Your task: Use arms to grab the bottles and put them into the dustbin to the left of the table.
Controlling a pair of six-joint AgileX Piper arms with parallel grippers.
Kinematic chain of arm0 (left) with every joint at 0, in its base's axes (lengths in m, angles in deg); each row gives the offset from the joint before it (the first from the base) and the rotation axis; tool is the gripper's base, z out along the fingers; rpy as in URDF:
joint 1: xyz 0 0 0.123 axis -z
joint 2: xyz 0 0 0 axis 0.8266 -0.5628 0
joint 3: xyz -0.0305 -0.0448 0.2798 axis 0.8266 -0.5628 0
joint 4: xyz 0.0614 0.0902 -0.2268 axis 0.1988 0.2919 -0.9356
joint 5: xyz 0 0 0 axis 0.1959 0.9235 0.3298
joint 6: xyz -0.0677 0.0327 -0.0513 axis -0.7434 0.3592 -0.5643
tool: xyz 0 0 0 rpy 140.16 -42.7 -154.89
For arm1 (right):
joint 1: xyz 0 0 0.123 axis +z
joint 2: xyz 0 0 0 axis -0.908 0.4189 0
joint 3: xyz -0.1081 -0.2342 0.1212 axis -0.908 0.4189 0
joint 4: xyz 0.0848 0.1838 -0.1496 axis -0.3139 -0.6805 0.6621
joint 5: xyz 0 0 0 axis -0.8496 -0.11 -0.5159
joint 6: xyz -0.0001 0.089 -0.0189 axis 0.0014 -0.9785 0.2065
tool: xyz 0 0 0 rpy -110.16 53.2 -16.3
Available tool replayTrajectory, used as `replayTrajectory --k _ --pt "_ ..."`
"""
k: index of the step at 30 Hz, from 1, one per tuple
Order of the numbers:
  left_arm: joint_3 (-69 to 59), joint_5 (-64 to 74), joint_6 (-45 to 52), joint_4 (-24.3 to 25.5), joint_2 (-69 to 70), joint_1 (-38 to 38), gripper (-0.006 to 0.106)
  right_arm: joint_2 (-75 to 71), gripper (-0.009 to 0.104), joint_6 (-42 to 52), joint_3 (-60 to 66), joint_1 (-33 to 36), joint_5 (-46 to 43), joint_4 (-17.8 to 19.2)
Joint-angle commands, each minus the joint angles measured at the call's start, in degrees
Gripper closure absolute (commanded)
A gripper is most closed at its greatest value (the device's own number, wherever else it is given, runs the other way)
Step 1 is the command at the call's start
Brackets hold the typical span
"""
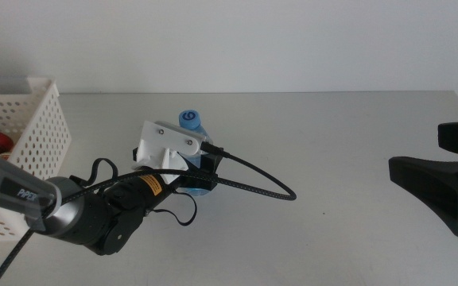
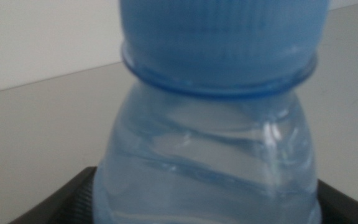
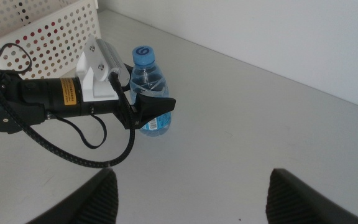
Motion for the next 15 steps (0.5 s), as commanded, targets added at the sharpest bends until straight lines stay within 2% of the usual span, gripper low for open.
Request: replayTrajectory --k 1,3,5,8,9,10,13,15 --pt "1.31 -7.78 -1.11 -0.74 1.42 -0.09 0.011 -0.29 0.035 0.22 -1.93 0.18 -3.65 0.12" --pt "1.31 -9.21 -1.11 -0.90 0.71 -0.09 0.018 -0.29 0.035 0.22 -1.93 0.18 -3.65 0.12" --pt "1.31 -9.84 -1.11 -0.62 0.68 -0.09 0.032 -0.29 0.035 0.22 -1.93 0.18 -3.65 0.12" --pt "1.31 -11.10 -1.06 -0.20 1.22 -0.09 0.059 -0.29 0.035 0.22 -1.93 0.18 -3.65 0.12" --pt "1.31 -8.81 -1.06 -0.28 2.74 -0.09 0.074 -0.29 0.035 0.22 -1.93 0.18 -3.65 0.12" --pt "1.31 -6.37 -1.06 -0.34 4.00 -0.09 0.081 -0.29 0.035 0.22 -1.93 0.18 -3.65 0.12" --pt "1.31 1.46 -1.06 -0.97 8.52 -0.09 0.097 -0.29 0.035 0.22 -1.93 0.18 -3.65 0.12" --pt "1.31 5.71 -1.06 -1.93 12.30 -0.09 0.102 -0.29 0.035 0.22 -1.93 0.18 -3.65 0.12"
